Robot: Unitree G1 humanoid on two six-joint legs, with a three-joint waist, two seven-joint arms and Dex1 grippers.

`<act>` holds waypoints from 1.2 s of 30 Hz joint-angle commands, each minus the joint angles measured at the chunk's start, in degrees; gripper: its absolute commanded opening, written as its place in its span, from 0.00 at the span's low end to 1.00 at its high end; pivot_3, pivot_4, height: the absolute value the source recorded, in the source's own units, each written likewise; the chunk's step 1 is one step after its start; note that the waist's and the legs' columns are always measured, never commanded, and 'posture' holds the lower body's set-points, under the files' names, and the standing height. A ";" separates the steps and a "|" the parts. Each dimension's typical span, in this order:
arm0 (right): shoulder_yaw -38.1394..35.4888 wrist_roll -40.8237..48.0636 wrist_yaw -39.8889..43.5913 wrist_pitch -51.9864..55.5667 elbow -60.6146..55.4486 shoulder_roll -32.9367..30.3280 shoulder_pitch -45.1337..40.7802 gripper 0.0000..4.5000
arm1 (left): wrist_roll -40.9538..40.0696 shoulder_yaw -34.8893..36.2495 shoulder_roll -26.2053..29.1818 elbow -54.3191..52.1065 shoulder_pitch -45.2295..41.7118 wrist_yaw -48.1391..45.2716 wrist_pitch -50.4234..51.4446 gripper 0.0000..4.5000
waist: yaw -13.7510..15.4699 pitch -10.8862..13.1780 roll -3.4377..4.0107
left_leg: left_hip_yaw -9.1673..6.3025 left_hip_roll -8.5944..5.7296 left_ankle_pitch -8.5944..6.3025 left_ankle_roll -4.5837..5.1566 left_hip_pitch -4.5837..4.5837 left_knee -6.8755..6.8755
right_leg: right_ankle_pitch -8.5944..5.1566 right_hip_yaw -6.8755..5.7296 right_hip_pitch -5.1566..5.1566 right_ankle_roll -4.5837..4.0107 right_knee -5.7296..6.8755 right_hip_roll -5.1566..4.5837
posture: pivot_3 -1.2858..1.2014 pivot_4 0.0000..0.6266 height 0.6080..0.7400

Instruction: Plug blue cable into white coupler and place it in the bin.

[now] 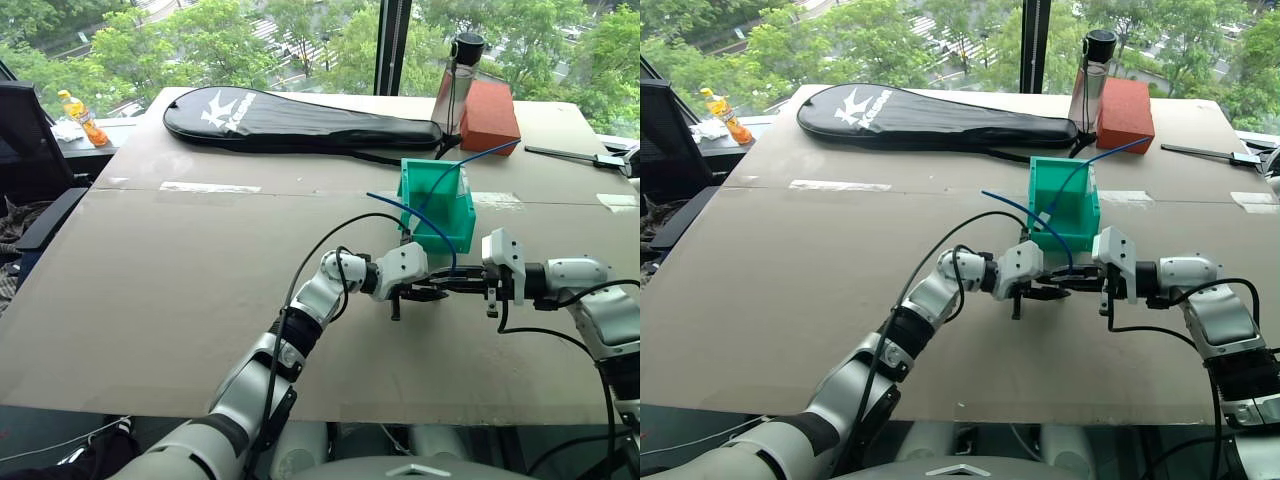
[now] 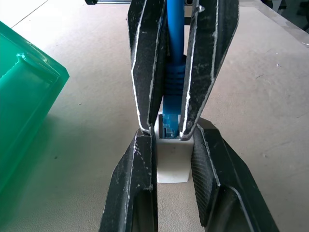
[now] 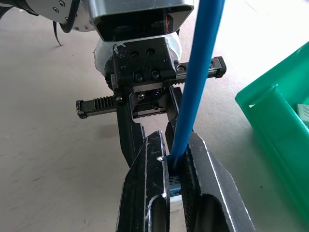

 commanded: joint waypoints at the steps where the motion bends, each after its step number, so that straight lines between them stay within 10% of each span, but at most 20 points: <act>1: 3.20 -4.14 -0.36 0.51 3.97 0.10 3.46 0.00 | -0.38 0.23 0.03 -1.54 0.29 0.07 0.24 0.08 | 0.00 -0.04 -0.03 | 0.00 0.00 0.00 0.00 0.00 0.00 | 0.00 -0.01 0.00 0.00 0.00 0.00 | 0.52 0.24 1.00; 6: -2.51 1.12 -4.23 3.75 -0.88 0.68 2.45 0.00 | -1.45 0.73 0.12 -2.81 0.50 -0.47 0.56 0.08 | -0.04 -0.10 -0.10 | 0.00 0.00 0.00 0.00 0.06 0.00 | 0.00 0.00 0.05 0.00 0.01 0.00 | 0.52 0.24 1.00; 13: -15.73 9.90 -12.08 8.42 -18.33 0.11 7.58 0.69 | -6.68 3.42 1.68 -11.71 1.21 -2.43 8.74 0.08 | 0.00 0.02 0.03 | 0.01 0.00 0.00 0.00 -0.25 0.00 | 0.01 0.02 -0.24 0.01 0.02 -0.03 | 0.52 0.24 1.00; 25: -38.21 14.32 -28.01 9.26 -46.68 6.38 34.56 0.69 | -19.63 19.51 -1.75 -22.66 -15.23 20.86 49.74 0.08 | 0.44 0.08 0.01 | -0.25 -0.12 0.00 0.00 -0.28 0.05 | -0.18 -0.15 -0.09 0.33 0.00 -0.11 | 0.52 0.24 1.00; 36: -43.51 11.62 -32.93 4.58 -49.41 12.75 46.30 0.69 | -17.04 23.89 -7.00 16.66 -36.87 28.98 48.59 0.08 | 0.04 0.12 -0.04 | -0.18 -0.15 0.00 0.00 -0.19 -0.02 | -0.23 -0.11 -0.06 0.38 -0.03 -0.05 | 0.52 0.24 1.00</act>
